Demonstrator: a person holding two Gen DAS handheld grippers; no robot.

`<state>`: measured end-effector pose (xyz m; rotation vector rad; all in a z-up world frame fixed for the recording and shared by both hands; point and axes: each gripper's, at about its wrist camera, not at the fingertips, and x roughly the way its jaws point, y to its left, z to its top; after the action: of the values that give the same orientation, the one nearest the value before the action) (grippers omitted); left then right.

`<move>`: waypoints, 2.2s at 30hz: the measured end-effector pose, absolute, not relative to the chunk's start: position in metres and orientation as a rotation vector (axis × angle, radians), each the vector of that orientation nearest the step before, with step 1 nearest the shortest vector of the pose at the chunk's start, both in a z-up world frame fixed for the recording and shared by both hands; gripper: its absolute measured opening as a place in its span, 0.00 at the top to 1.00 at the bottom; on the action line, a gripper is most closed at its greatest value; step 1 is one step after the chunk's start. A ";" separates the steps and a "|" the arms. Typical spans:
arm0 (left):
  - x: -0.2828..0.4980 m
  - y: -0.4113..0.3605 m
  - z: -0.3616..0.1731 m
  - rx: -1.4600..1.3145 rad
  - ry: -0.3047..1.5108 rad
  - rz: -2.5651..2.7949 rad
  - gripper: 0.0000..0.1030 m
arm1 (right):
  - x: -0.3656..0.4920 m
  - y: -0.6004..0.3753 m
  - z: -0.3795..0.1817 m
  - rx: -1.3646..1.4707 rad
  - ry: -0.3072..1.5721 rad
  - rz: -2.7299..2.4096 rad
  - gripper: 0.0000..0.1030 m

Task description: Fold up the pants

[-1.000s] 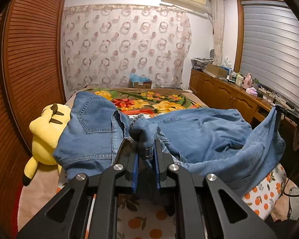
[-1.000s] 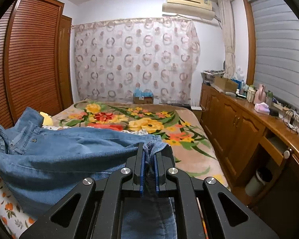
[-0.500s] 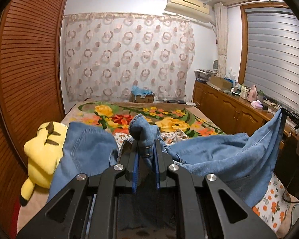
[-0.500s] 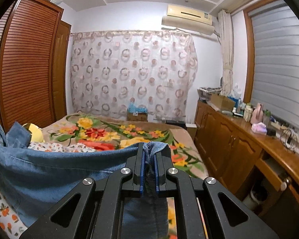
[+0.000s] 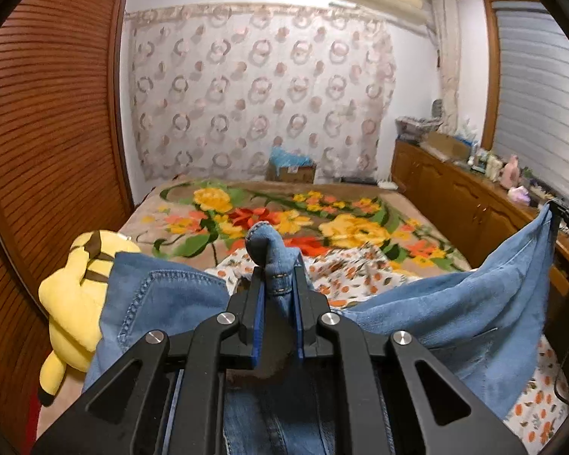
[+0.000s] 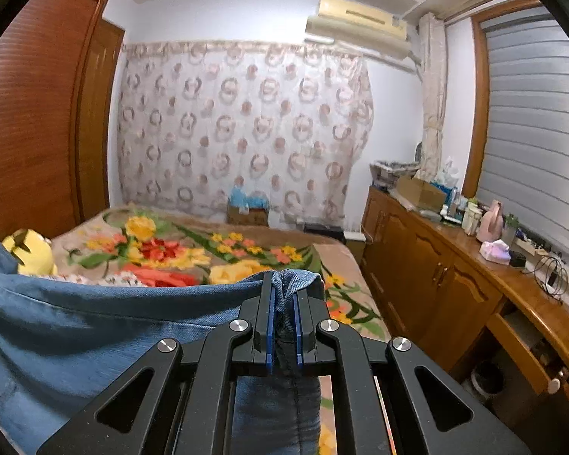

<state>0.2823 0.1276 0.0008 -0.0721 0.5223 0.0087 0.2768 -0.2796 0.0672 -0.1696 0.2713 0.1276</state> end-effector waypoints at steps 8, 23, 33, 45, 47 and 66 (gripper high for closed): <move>0.297 0.124 -0.030 -0.027 0.645 0.038 0.69 | 0.336 -0.254 0.050 -0.207 0.439 0.116 0.93; 0.239 0.135 -0.032 -0.038 0.663 -0.011 0.39 | 0.322 -0.271 0.068 -0.157 0.503 0.147 0.44; 0.212 0.130 -0.052 -0.019 0.702 -0.017 0.39 | 0.284 -0.325 0.049 -0.075 0.593 0.162 0.44; 0.208 0.124 -0.071 -0.017 0.740 -0.026 0.39 | 0.295 -0.358 0.033 0.089 0.711 0.198 0.41; 0.208 0.124 -0.074 -0.019 0.747 -0.027 0.39 | 0.302 -0.358 0.032 0.103 0.720 0.193 0.34; 0.214 0.124 -0.085 -0.014 0.769 -0.024 0.39 | 0.332 -0.356 0.031 0.086 0.775 0.235 0.77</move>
<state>0.2139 0.1239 -0.0852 -0.0141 0.7695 -0.0241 0.3321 -0.3556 0.0307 0.0858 0.7749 0.2349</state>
